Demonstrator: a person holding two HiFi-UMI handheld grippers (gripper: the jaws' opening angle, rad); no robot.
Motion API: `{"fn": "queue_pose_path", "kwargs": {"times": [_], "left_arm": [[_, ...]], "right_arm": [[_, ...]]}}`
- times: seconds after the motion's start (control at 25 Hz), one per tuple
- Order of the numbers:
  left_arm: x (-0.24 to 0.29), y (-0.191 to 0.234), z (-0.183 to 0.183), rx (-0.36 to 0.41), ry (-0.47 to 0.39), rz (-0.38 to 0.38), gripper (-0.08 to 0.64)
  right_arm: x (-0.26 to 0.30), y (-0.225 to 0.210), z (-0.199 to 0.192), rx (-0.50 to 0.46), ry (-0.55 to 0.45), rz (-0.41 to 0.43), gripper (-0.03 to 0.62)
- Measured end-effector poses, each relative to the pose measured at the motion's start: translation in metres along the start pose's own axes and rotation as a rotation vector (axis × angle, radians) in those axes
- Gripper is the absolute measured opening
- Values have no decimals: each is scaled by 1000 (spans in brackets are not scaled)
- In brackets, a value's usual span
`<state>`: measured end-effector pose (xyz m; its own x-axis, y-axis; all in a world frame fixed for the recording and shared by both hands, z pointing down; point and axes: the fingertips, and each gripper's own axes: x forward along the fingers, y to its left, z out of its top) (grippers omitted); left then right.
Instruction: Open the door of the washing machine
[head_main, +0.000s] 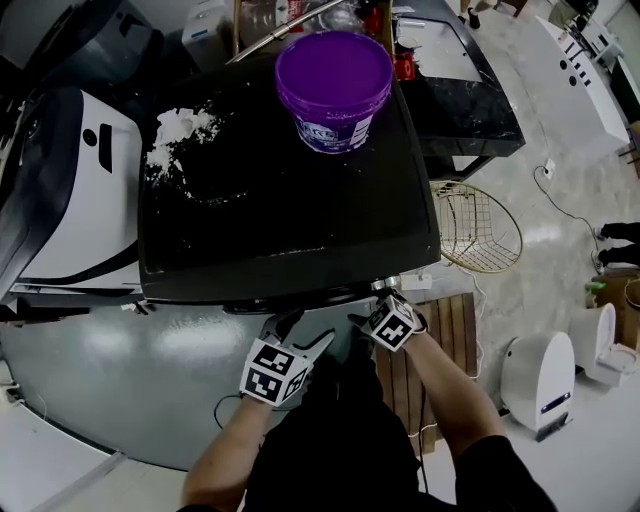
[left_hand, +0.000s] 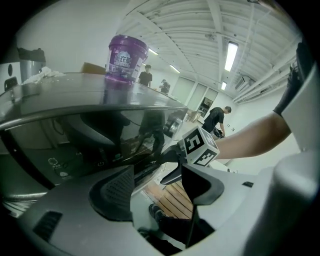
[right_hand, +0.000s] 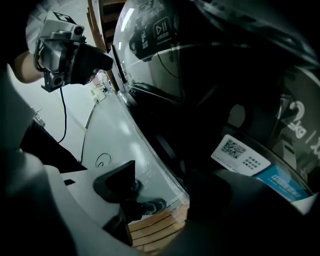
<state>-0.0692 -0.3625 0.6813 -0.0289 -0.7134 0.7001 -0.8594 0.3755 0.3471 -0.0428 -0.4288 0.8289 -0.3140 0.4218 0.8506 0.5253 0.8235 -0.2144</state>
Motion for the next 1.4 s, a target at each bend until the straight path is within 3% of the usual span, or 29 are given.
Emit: {"fn": "queue_pose_path", "kwargs": {"times": [0.2, 0.32, 0.48, 0.68, 0.8, 1.08, 1.2, 1.4], "left_arm": [[-7, 6, 0, -16, -9, 15, 307], [-9, 5, -3, -27, -13, 14, 307], [-10, 5, -11, -51, -14, 10, 307], [-11, 9, -14, -82, -27, 9, 304], [-12, 13, -19, -107, -37, 17, 301], [-19, 26, -30, -158, -72, 35, 298], [-28, 34, -39, -183, -86, 62, 298], [-41, 28, -56, -191, -82, 68, 295]], "right_arm": [[3, -6, -5, -69, 37, -57, 283], [6, -9, -8, -141, 80, -133, 252], [16, -7, -18, -306, 210, -222, 291], [10, -20, -11, -352, 170, -279, 164], [11, -22, -10, -358, 162, -322, 143], [9, -25, -11, -405, 171, -273, 124], [8, -23, -12, -385, 190, -234, 114], [5, -21, -15, -349, 216, -251, 114]]}}
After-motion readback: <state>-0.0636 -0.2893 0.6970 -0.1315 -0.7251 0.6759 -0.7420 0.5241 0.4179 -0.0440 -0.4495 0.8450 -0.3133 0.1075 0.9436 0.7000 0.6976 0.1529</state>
